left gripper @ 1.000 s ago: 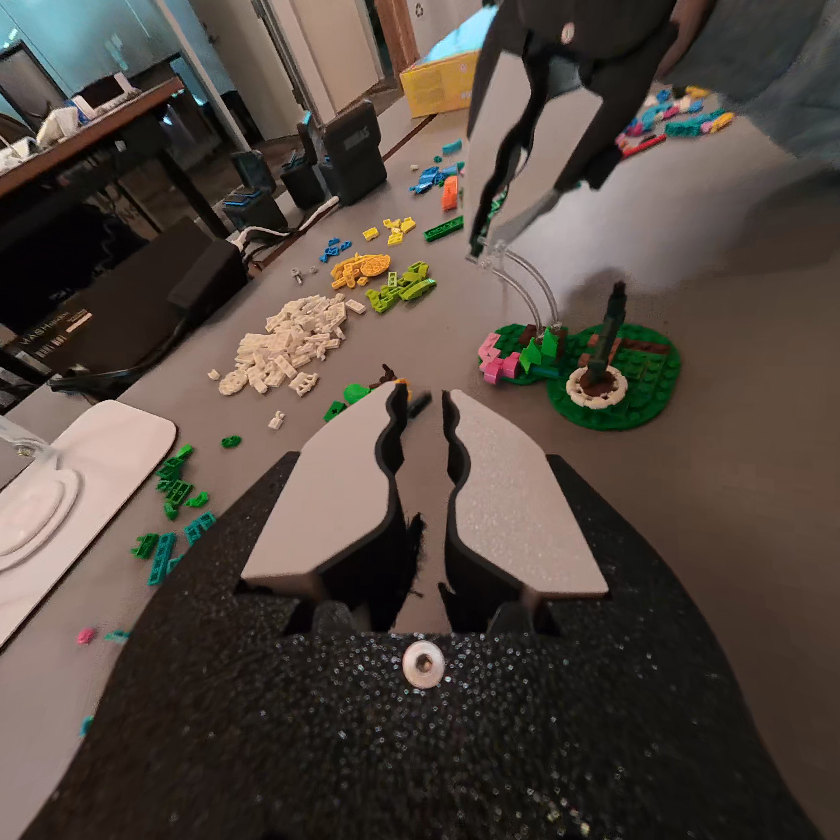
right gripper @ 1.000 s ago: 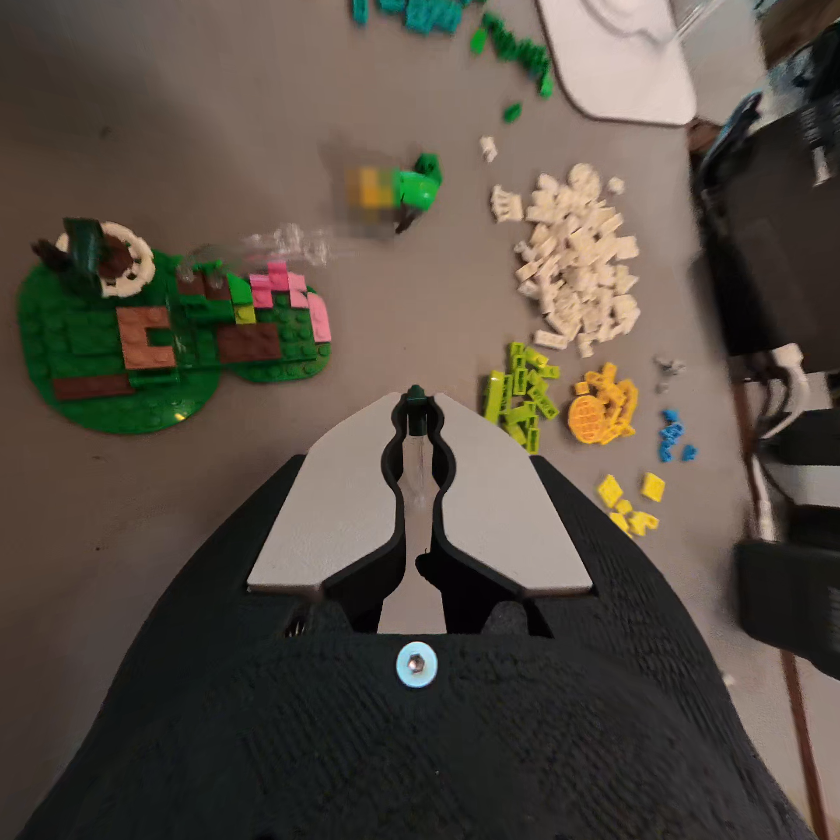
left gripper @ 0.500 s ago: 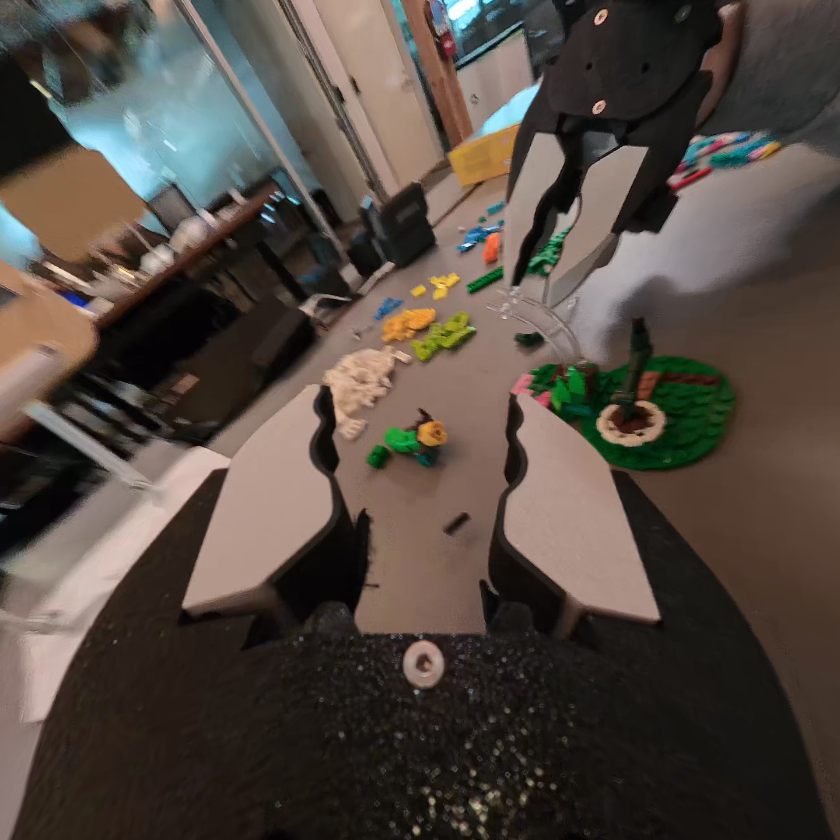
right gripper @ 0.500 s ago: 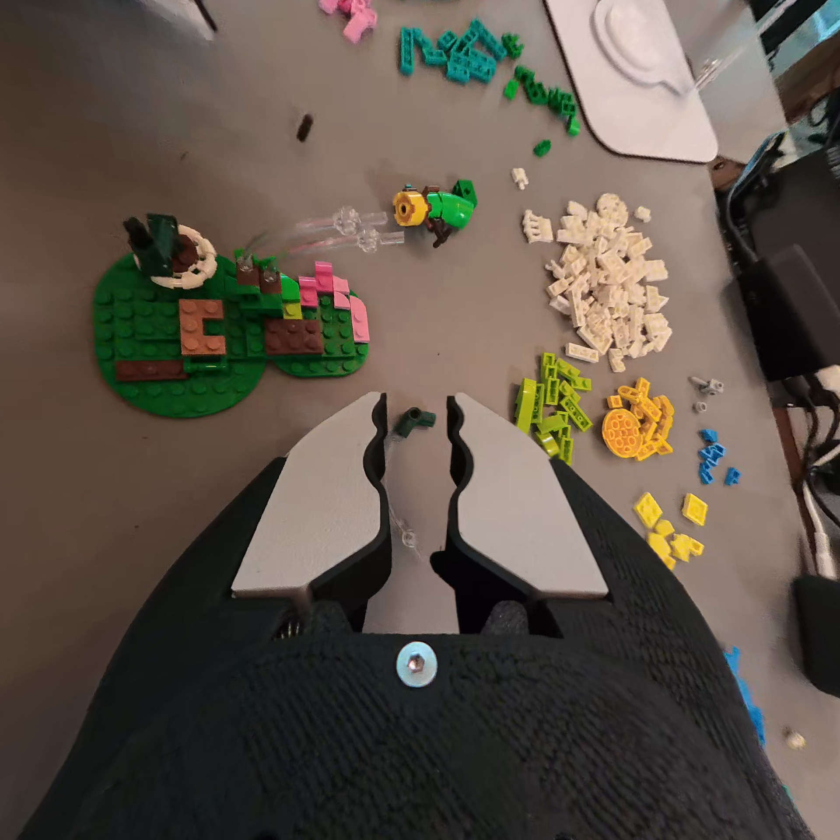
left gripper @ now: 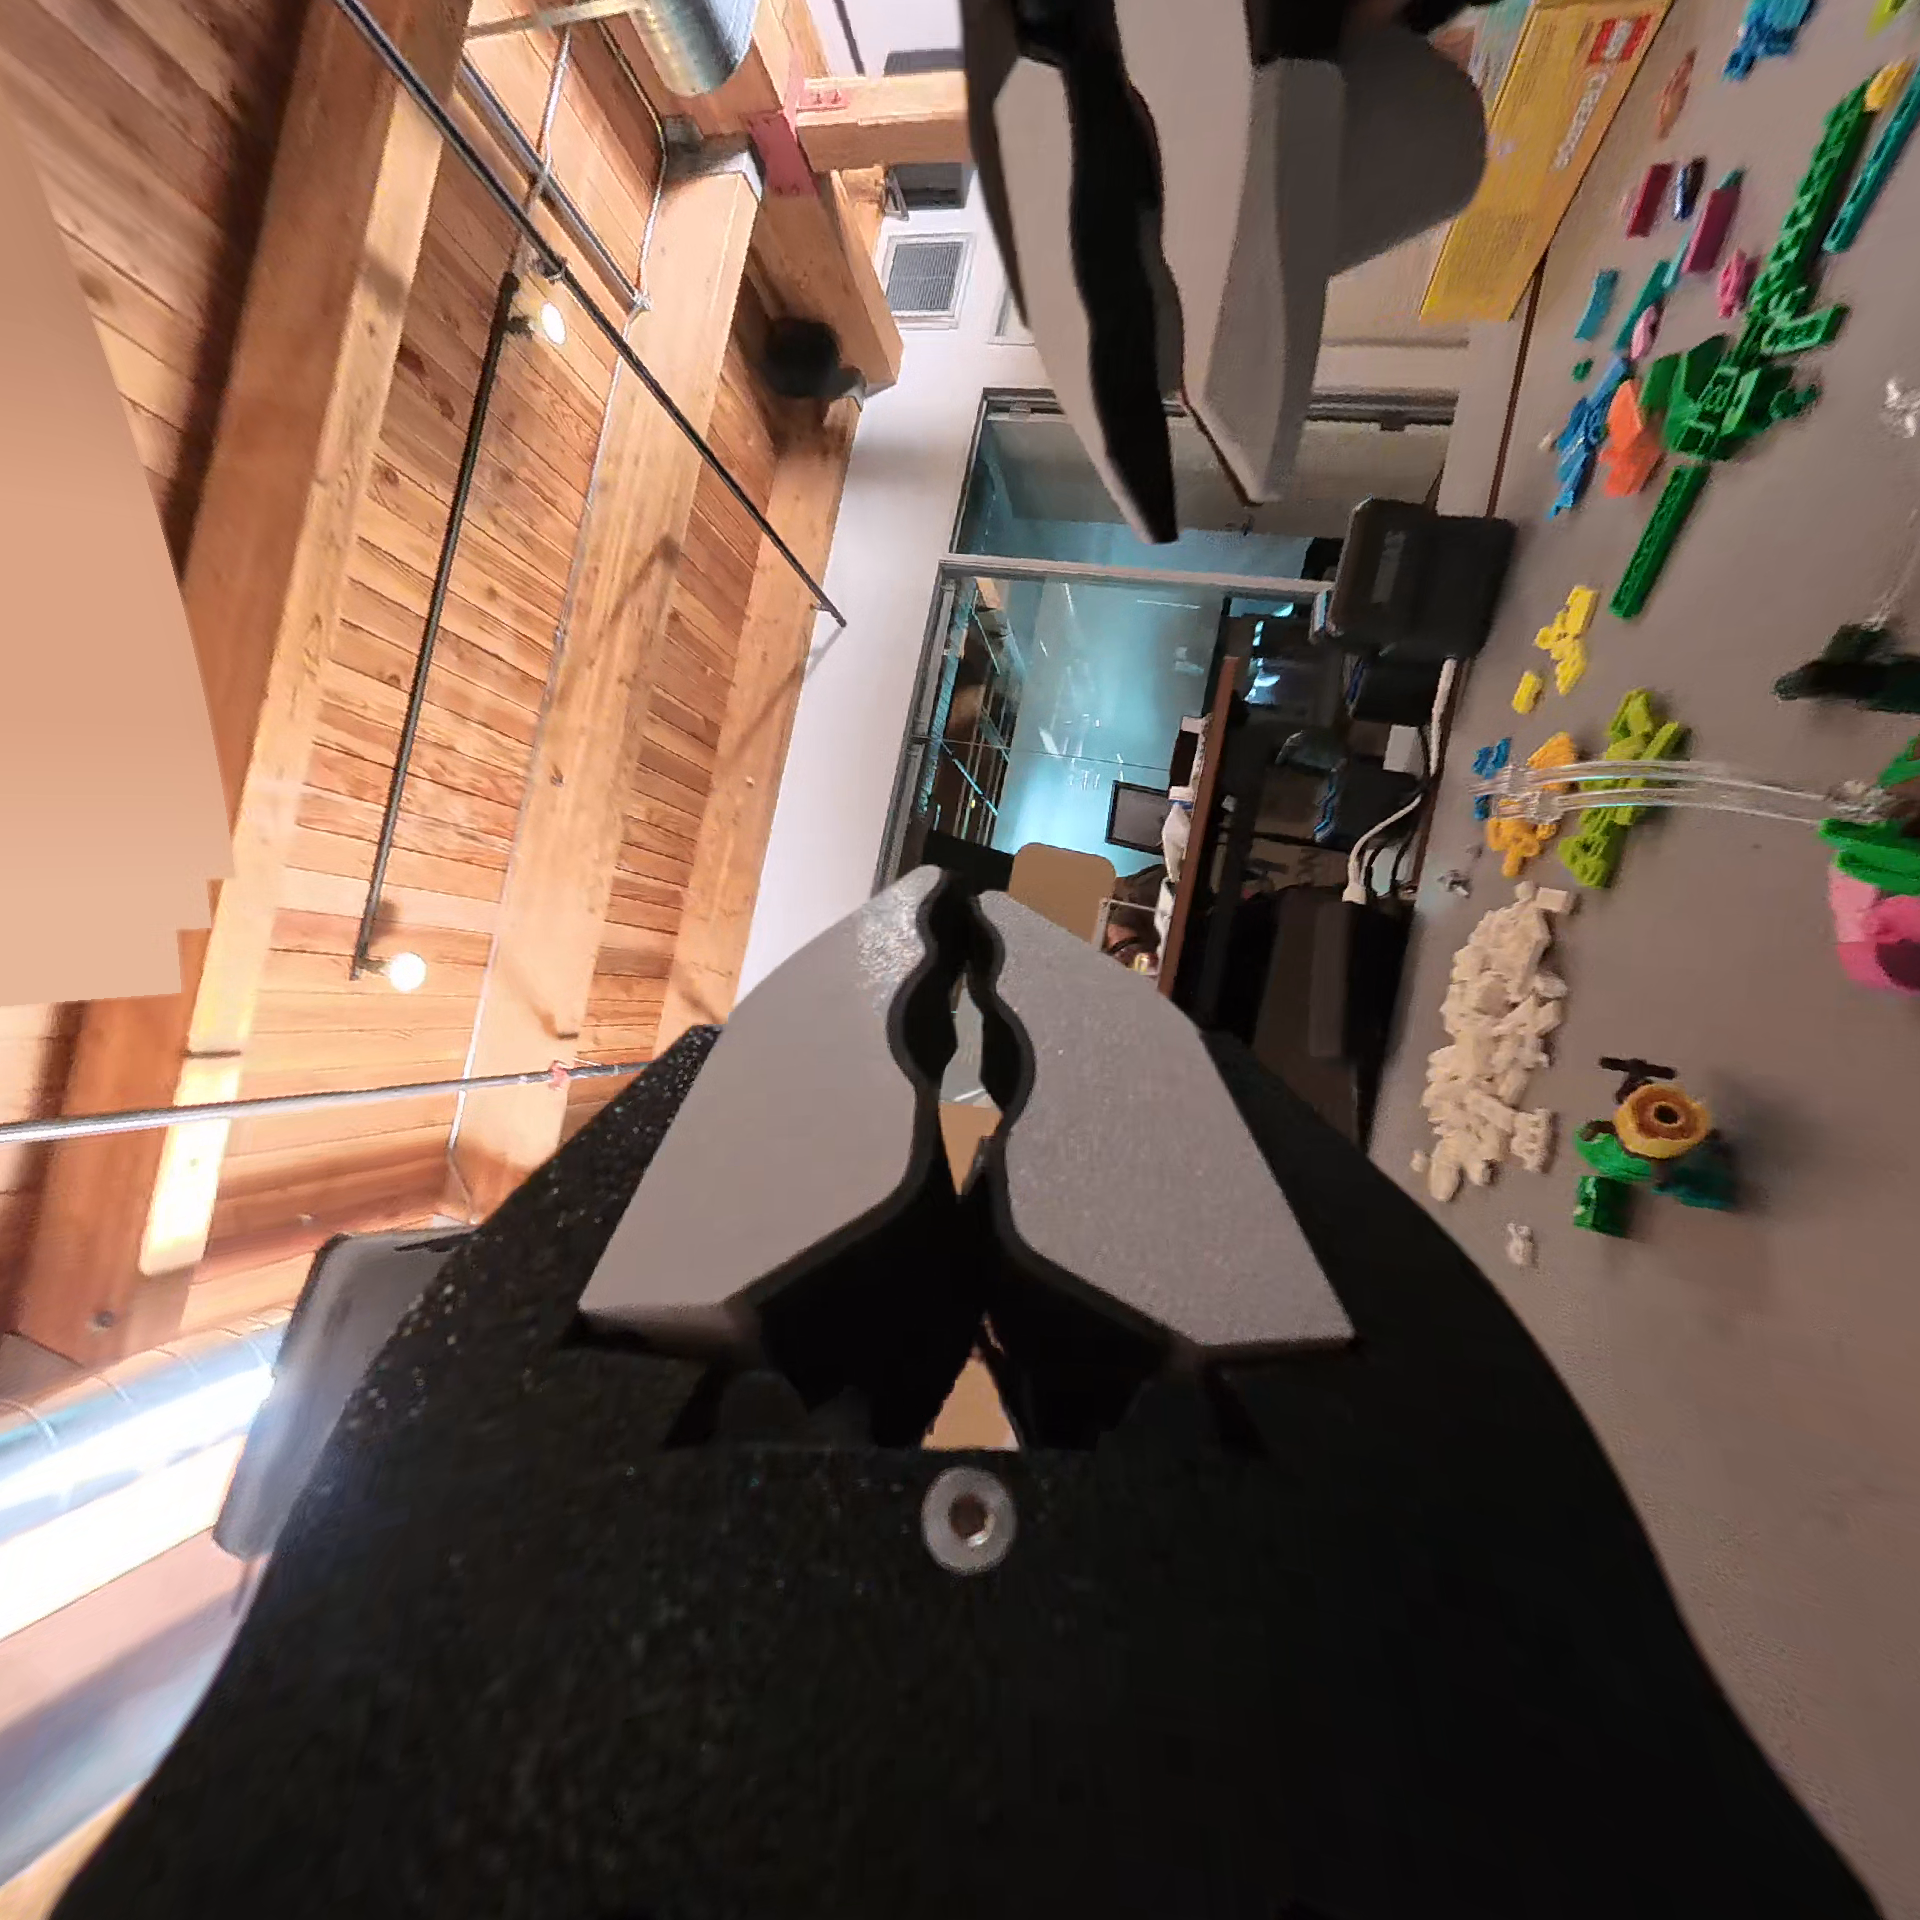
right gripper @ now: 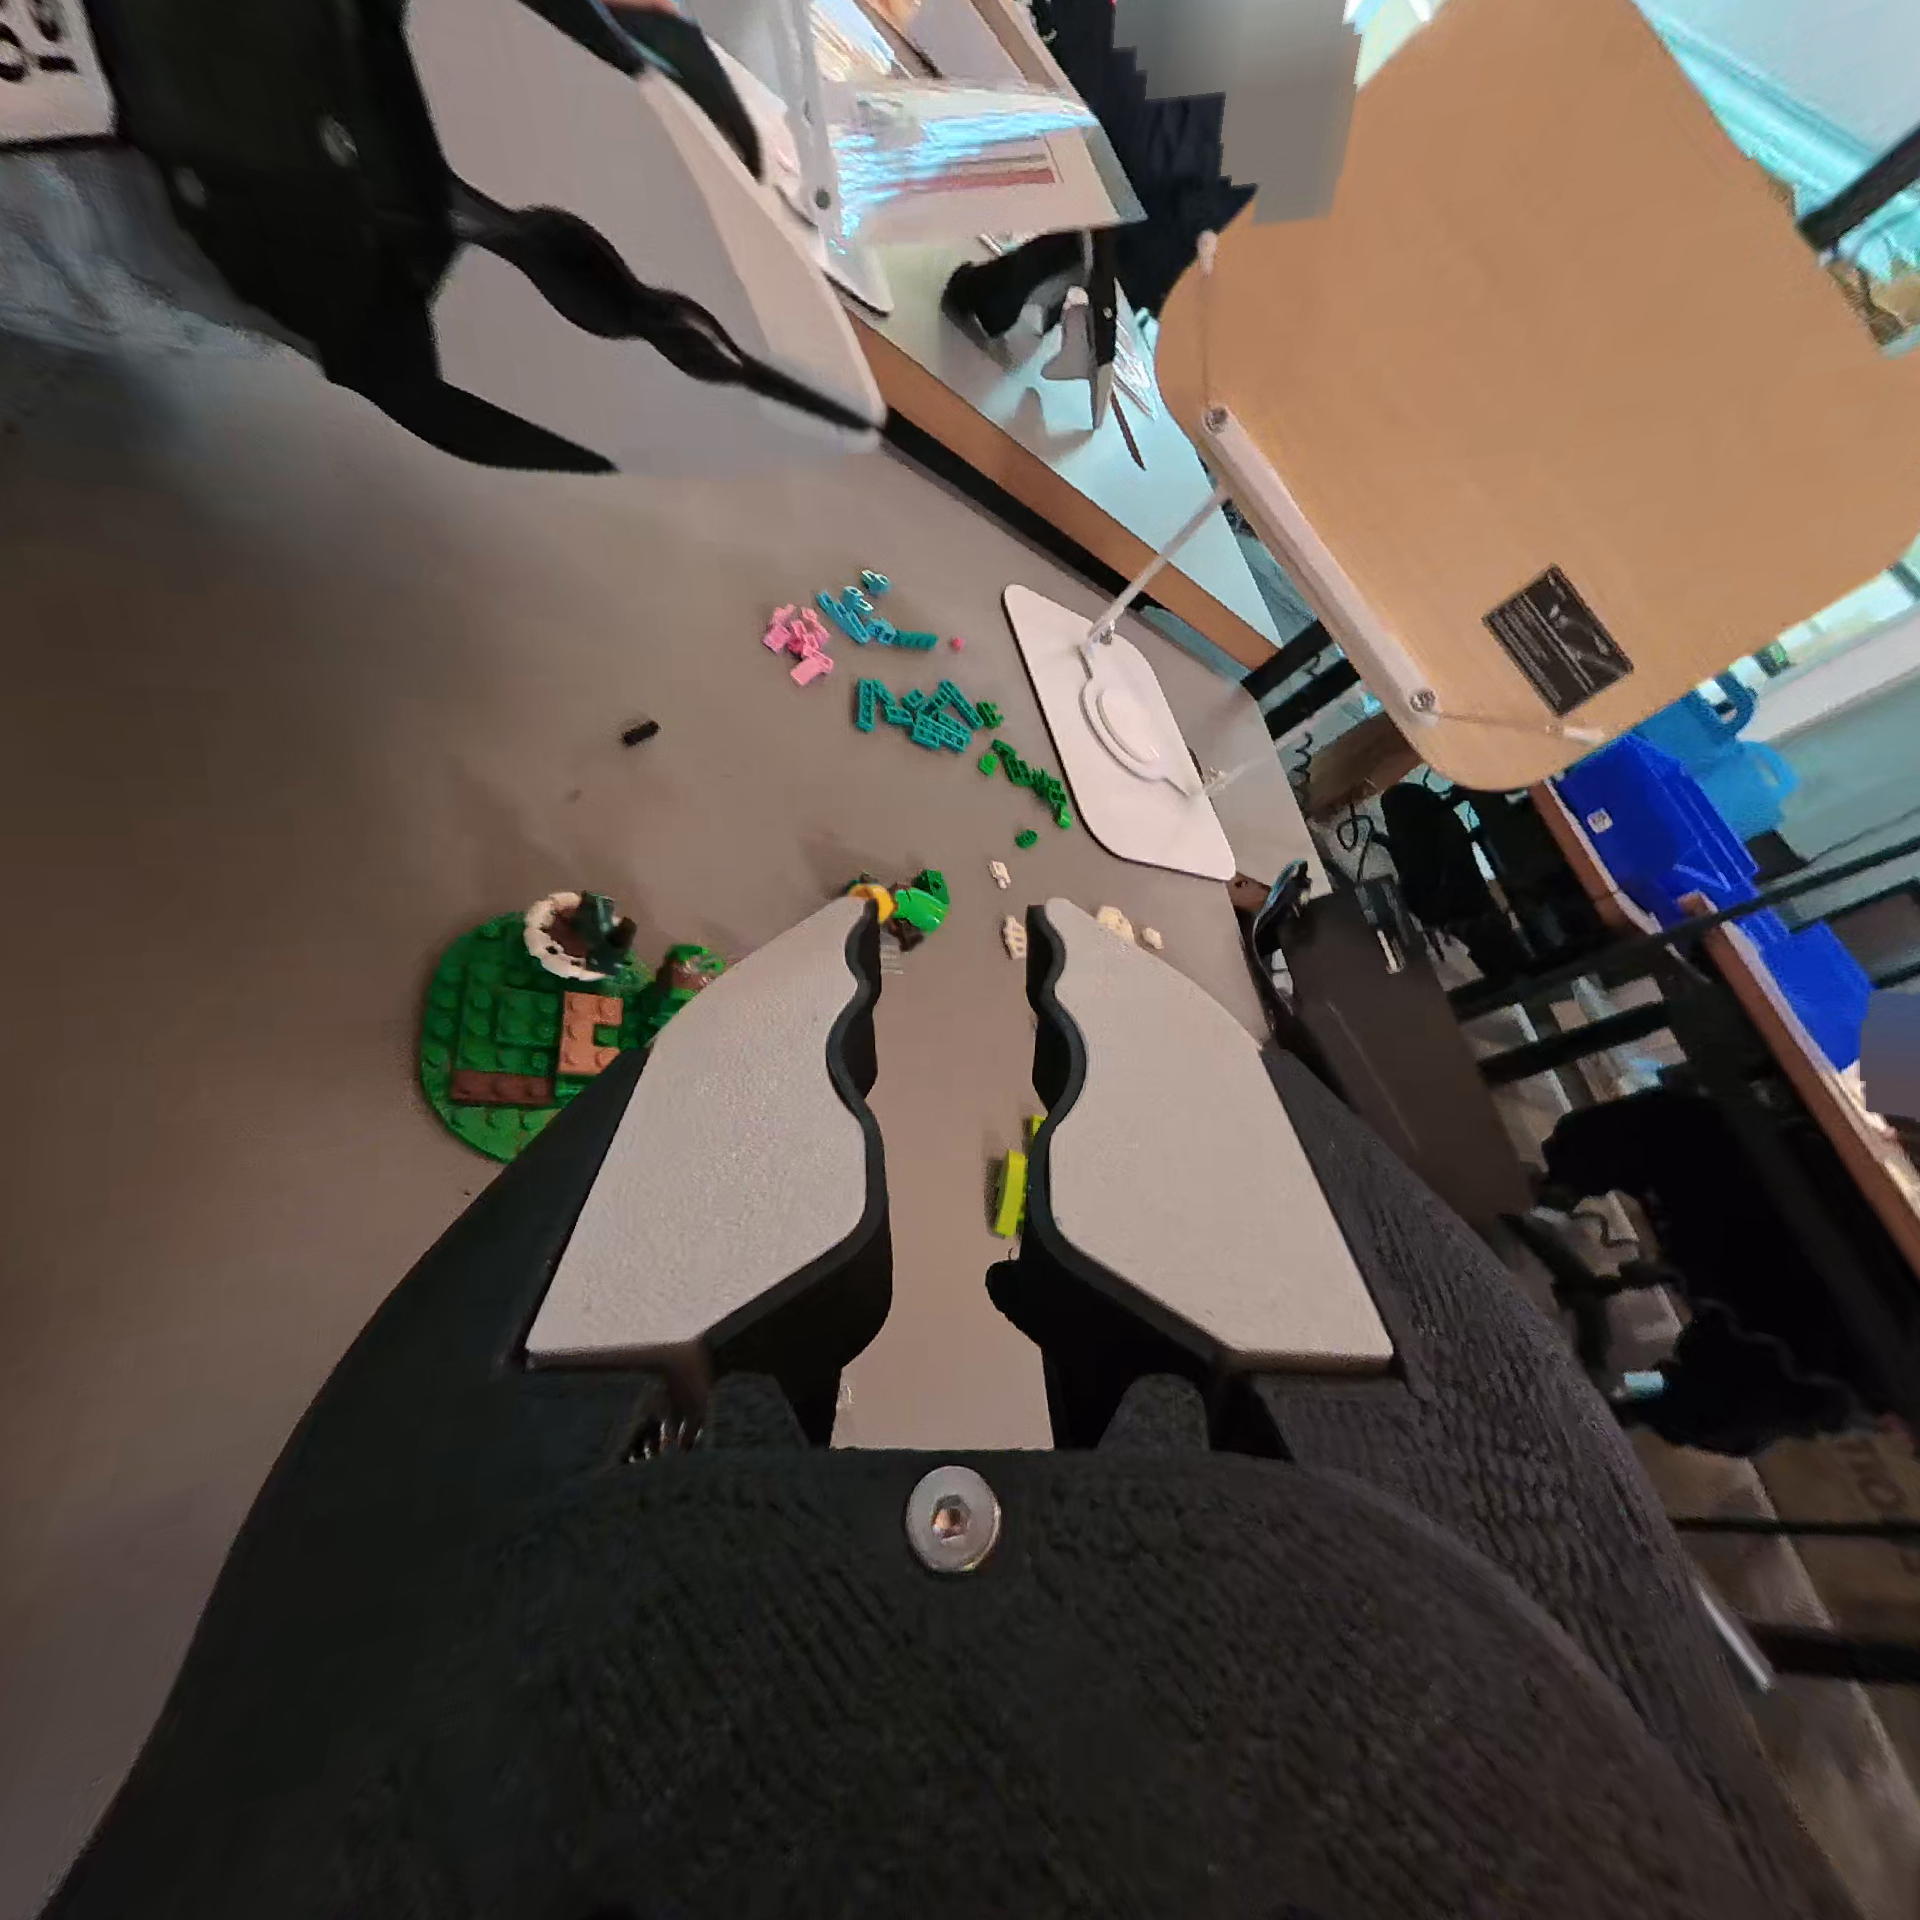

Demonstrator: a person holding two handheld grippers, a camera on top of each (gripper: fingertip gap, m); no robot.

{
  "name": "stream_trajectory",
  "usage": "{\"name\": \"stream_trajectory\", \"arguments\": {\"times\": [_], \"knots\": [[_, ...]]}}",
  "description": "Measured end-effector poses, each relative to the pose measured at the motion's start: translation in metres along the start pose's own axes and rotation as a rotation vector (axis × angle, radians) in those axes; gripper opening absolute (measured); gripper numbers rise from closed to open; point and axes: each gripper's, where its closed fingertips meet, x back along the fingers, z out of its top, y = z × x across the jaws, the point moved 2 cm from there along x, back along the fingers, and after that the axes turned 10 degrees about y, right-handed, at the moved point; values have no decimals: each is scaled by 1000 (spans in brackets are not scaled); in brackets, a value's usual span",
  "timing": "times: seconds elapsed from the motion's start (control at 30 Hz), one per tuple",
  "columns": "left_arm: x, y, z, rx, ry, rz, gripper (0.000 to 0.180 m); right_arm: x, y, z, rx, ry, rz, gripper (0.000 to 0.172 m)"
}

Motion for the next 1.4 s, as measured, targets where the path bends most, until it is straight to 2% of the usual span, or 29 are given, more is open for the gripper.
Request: {"name": "stream_trajectory", "arguments": {"times": [0.2,0.27,0.33,0.43,0.5,0.7,0.83,1.1,1.2,1.27,1.4], "knots": [[-7,1,8,-186,20,-43,0,-6,-16,27,38,38,76,25],[-8,9,7,-272,22,-97,0,-12,-24,35,36,33,122,23],[-9,19,-1,-362,9,-161,0,-18,-30,37,39,-46,173,19],[-10,35,-22,-440,-62,-281,1,-32,-21,24,138,-296,140,9],[-11,41,-38,-405,-128,-329,1,-45,-20,21,178,-382,145,2],[-15,46,-80,-332,-232,-263,7,-79,-15,19,90,-484,136,0],[-17,54,-93,-272,-251,-226,8,-91,-14,17,84,-486,126,0],[-10,69,-114,-193,-266,-245,7,-109,-21,15,56,-479,156,0],[-7,71,-116,-115,-265,-227,8,-113,-22,13,41,-471,167,0],[-5,75,-116,53,-265,-229,8,-114,-21,13,36,-453,161,0],[3,84,-112,759,-211,-344,9,-106,-6,19,-90,-333,140,0]]}}
